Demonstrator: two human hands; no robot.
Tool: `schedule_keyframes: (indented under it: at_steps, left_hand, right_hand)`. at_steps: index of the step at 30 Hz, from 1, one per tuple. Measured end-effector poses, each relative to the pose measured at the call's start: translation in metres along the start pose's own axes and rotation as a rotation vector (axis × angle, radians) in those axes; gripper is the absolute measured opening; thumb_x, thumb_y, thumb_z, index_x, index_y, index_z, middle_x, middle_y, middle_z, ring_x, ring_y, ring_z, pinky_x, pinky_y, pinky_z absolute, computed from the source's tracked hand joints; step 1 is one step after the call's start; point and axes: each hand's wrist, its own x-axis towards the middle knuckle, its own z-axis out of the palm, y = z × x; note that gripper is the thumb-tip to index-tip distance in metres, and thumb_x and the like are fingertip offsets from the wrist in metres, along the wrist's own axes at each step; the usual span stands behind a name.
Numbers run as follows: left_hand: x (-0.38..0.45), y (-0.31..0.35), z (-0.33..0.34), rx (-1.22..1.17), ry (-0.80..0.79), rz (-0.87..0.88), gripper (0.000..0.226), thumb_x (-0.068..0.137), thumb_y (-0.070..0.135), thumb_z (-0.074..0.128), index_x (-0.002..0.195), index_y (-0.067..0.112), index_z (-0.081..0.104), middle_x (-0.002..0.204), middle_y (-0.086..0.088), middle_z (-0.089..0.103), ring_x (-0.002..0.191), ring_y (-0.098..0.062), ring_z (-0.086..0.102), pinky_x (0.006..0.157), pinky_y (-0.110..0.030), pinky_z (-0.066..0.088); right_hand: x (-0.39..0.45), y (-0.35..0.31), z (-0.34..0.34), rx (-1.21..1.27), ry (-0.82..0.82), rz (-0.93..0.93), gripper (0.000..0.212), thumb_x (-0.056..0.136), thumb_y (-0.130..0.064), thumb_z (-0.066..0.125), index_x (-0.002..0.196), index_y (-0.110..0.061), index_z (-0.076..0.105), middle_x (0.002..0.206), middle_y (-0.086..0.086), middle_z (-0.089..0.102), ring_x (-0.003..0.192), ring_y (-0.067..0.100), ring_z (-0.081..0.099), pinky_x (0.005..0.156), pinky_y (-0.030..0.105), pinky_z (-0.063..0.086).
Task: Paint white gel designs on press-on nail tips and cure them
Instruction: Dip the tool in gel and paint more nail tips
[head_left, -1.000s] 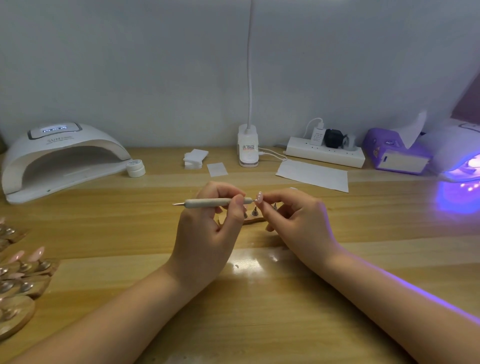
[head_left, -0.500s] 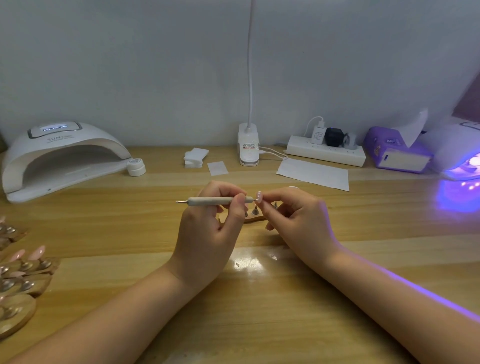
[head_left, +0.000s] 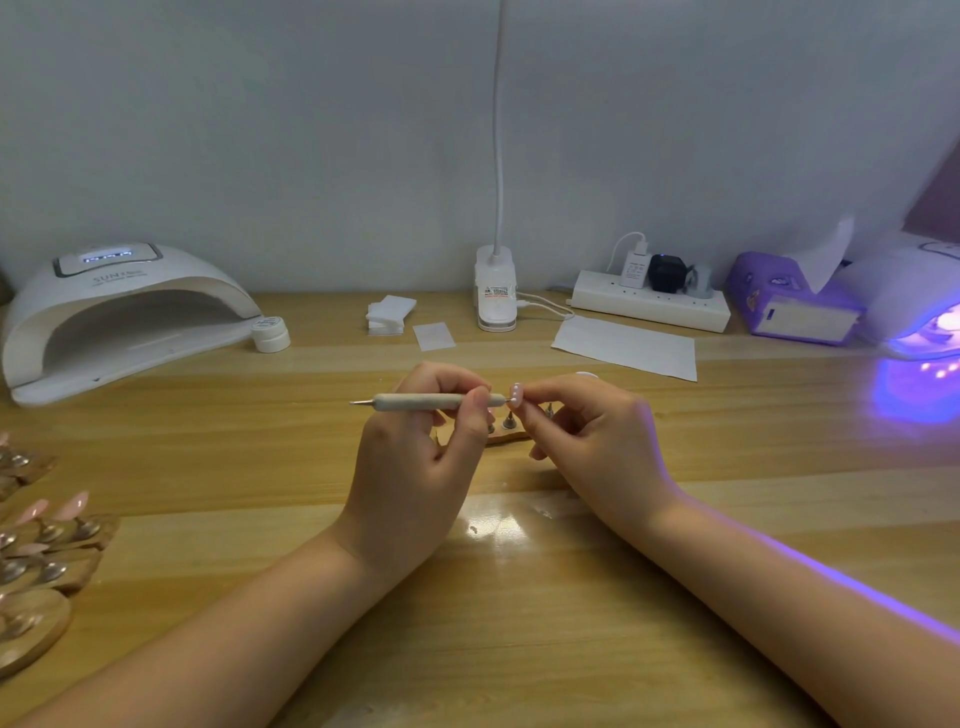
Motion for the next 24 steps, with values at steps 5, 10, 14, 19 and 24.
schedule_keyframes:
  at_steps: [5,10,14,19,24]
  left_hand:
    - [0.0006,0.0011,-0.0005,-0.026,0.014,-0.003,0.013,0.091,0.036,0.049,0.092,0.027,0.058,0.076,0.009,0.067,0.074,-0.009,0.065,0.065,-0.04,0.052]
    - [0.0015,0.0026,-0.0019,-0.056,0.027,0.002,0.009,0.092,0.036,0.048,0.093,0.031,0.055,0.087,0.012,0.067,0.077,-0.008,0.066,0.067,-0.038,0.053]
    - [0.0018,0.0019,-0.0017,-0.05,0.025,0.011,0.008,0.092,0.035,0.048,0.093,0.031,0.055,0.088,0.011,0.066,0.078,-0.009,0.066,0.067,-0.035,0.052]
    - [0.0015,0.001,-0.0011,-0.037,0.02,0.004,0.008,0.092,0.036,0.048,0.093,0.032,0.056,0.087,0.012,0.067,0.077,-0.009,0.066,0.067,-0.039,0.052]
    - [0.0015,0.0013,-0.0011,-0.036,0.01,0.0,0.01,0.092,0.036,0.049,0.094,0.03,0.057,0.085,0.012,0.067,0.078,-0.009,0.066,0.067,-0.041,0.053]
  right_hand:
    - [0.0002,0.0001,0.0004,0.002,0.005,-0.002,0.014,0.087,-0.008,0.069,0.098,-0.014,0.073,0.084,-0.008,0.068,0.057,0.013,0.066,0.057,0.034,0.055]
    - [-0.0001,0.0002,0.0001,0.002,0.006,-0.003,0.014,0.087,-0.007,0.069,0.098,-0.014,0.073,0.085,-0.01,0.068,0.057,0.013,0.066,0.057,0.034,0.055]
    - [0.0001,-0.0006,0.0002,0.005,0.005,-0.007,0.014,0.087,-0.007,0.069,0.098,-0.014,0.074,0.084,-0.008,0.069,0.057,0.014,0.066,0.056,0.035,0.055]
    - [0.0001,-0.0014,-0.0001,0.001,0.0,-0.003,0.013,0.087,-0.007,0.069,0.097,-0.012,0.074,0.084,-0.006,0.069,0.057,0.016,0.066,0.056,0.037,0.054]
    - [0.0003,-0.0025,0.0,-0.003,-0.004,-0.012,0.013,0.087,-0.007,0.069,0.097,-0.013,0.074,0.085,-0.007,0.069,0.057,0.015,0.066,0.056,0.036,0.054]
